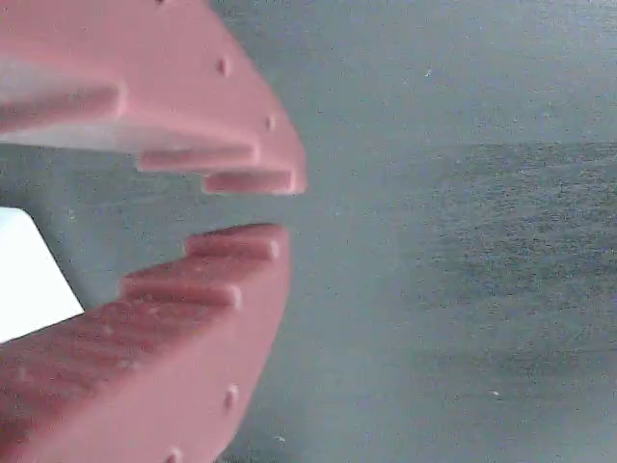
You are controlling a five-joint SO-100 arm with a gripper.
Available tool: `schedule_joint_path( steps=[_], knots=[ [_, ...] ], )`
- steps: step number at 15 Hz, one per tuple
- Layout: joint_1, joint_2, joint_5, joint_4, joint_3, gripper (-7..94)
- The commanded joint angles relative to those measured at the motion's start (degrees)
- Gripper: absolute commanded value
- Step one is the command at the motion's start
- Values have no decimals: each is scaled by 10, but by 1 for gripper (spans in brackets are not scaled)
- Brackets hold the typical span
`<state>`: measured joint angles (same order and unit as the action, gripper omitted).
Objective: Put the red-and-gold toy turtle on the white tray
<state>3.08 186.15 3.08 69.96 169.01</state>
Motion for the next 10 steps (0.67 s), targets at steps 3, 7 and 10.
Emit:
schedule_joint_path(
  steps=[3,7,10],
  knots=[
    [37,0,-26,1,-9,0],
    [52,-39,-27,-12,-18,0],
    [79,-212,-89,-107,-93,0]
  ],
)
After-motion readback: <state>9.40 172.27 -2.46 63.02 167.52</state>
